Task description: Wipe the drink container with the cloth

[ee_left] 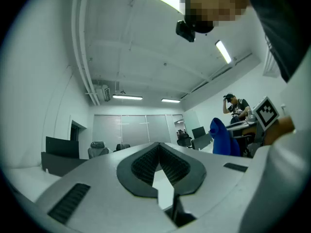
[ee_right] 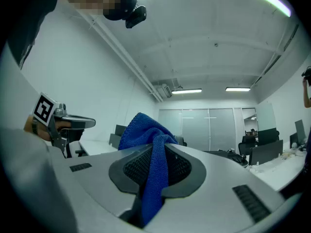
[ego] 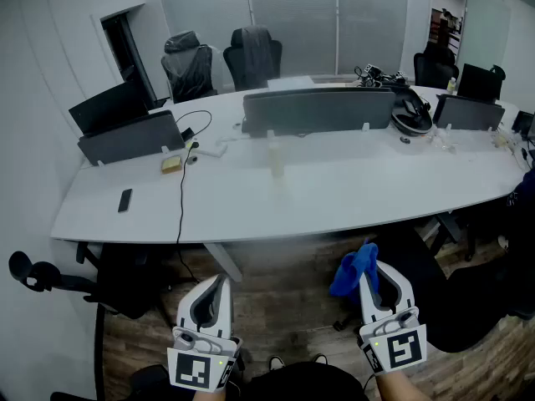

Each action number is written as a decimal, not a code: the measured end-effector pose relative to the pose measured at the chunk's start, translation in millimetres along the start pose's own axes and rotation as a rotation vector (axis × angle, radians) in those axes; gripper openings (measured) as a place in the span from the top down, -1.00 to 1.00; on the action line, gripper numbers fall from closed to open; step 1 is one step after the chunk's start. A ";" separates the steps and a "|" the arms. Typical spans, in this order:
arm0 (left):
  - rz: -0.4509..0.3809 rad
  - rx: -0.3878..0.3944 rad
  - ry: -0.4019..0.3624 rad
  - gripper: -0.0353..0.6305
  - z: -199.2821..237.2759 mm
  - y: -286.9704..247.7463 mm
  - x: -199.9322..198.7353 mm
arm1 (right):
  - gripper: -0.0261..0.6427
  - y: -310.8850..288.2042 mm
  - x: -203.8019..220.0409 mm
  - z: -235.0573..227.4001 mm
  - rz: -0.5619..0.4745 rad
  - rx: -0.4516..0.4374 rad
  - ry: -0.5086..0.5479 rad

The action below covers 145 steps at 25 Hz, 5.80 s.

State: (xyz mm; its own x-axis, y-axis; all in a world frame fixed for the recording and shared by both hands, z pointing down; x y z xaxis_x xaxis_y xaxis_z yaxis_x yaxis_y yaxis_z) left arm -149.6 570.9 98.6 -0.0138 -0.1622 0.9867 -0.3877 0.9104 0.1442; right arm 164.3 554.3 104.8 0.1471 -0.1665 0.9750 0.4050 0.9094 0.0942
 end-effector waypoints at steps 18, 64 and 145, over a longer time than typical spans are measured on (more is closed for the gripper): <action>0.048 -0.039 0.009 0.88 -17.0 11.4 9.7 | 0.77 16.0 17.5 0.0 0.012 -0.057 -0.010; 0.088 -0.089 -0.006 0.88 38.3 -82.3 45.3 | 0.77 -99.2 61.3 -42.1 0.009 -0.149 -0.037; 0.076 -0.081 0.023 0.88 143.1 -365.8 105.9 | 0.77 -384.4 132.5 -161.9 0.034 -0.200 -0.033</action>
State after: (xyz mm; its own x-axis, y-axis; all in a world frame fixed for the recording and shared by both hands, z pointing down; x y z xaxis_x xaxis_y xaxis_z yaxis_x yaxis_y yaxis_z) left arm -141.1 166.2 139.5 -0.0185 -0.0836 0.9963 -0.3108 0.9476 0.0737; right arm 174.2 120.9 165.2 0.1352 -0.1209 0.9834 0.5717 0.8202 0.0223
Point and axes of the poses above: the fingertips, and each gripper's own axes: y backward along the fingers, z to its left, x out of its underside, the point moved 10 cm from there along y, backward along the fingers, and after that the axes turned 4 degrees about y, right-handed, at the moved point
